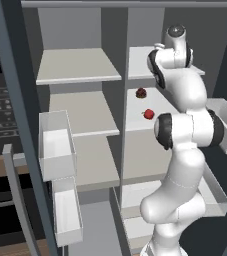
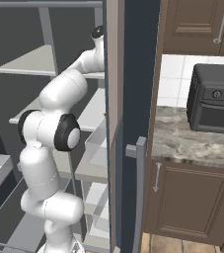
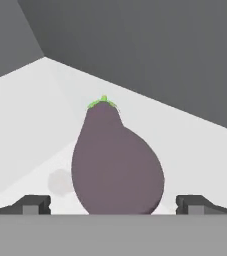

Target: Take the bell pepper and eggplant from the fridge shelf and place them in the freezer drawer to begin freezing them.

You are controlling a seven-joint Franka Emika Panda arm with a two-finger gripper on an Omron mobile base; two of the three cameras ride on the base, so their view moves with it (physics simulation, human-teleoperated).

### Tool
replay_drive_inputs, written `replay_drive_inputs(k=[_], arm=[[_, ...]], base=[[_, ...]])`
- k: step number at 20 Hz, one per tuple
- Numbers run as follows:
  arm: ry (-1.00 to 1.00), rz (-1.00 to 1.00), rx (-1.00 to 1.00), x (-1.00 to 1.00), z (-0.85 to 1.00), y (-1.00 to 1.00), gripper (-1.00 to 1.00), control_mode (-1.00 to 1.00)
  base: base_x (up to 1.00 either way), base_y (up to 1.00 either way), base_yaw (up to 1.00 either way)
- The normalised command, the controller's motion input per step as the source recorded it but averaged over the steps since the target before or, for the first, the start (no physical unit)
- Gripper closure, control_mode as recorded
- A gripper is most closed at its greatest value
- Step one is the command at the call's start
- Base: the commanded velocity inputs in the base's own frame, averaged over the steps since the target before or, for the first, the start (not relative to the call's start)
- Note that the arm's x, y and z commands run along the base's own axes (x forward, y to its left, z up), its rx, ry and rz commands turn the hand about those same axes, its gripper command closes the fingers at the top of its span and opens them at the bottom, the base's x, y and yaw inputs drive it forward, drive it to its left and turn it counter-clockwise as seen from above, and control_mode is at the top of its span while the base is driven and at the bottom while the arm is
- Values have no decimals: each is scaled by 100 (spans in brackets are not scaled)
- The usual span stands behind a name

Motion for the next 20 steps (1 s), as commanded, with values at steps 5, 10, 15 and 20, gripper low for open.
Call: replay_drive_inputs(k=[5,10,15,20], arm=[[3,0,-4,39,-6,-15,-100,-100],[2,0,-1,33,-10,-12,100,-100],[1,0,0,5,-11,-5,100,-100],[0,1,0,-23,0,0,100,-100]], base=[[0,0,0],[0,0,0],[0,0,0],[0,0,0]])
